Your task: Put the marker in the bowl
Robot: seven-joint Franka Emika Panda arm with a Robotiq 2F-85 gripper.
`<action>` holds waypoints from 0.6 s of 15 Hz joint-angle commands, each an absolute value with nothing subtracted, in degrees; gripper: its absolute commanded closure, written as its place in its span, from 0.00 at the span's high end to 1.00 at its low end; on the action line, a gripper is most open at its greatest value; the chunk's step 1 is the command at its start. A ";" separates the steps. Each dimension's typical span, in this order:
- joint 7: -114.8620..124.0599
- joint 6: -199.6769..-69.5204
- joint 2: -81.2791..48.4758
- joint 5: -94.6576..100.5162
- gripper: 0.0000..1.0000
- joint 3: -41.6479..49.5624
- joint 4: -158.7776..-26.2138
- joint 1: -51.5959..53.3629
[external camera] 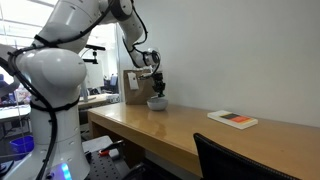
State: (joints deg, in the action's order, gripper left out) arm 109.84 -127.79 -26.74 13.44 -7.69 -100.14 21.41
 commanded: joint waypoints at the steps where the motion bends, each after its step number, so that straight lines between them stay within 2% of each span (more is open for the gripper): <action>1: 106.40 -126.97 -28.14 9.38 0.06 -7.60 -97.06 21.52; 2: 105.08 -127.17 -28.24 8.22 0.50 -7.78 -96.77 21.27; 4: 103.67 -127.68 -28.15 6.72 0.56 -7.63 -96.61 21.31; 9: 101.44 -126.52 -25.13 4.36 0.95 -6.89 -98.63 20.54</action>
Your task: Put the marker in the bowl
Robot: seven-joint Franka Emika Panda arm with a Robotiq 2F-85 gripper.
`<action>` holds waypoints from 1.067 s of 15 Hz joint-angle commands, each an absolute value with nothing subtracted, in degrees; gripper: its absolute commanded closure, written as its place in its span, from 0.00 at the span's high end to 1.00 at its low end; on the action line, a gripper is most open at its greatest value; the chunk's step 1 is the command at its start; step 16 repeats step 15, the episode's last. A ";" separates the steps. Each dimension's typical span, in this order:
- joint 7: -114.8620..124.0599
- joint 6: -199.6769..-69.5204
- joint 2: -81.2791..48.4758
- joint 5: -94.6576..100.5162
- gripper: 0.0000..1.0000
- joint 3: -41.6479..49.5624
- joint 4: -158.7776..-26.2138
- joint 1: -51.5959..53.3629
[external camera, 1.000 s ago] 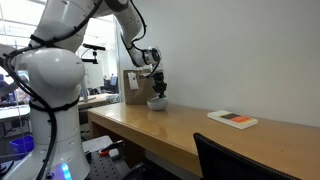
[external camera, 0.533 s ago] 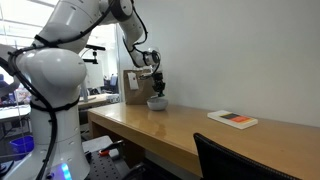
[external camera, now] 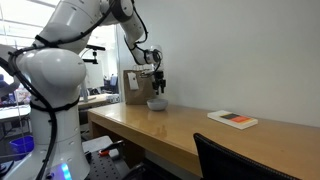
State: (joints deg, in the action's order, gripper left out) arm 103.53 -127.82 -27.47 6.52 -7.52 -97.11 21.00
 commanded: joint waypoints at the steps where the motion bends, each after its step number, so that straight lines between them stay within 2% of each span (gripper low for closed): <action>1: 101.45 -126.23 -24.32 4.98 0.99 -6.43 -99.27 20.48; 16: 81.58 -128.70 0.20 -5.49 1.00 -8.31 -119.05 14.45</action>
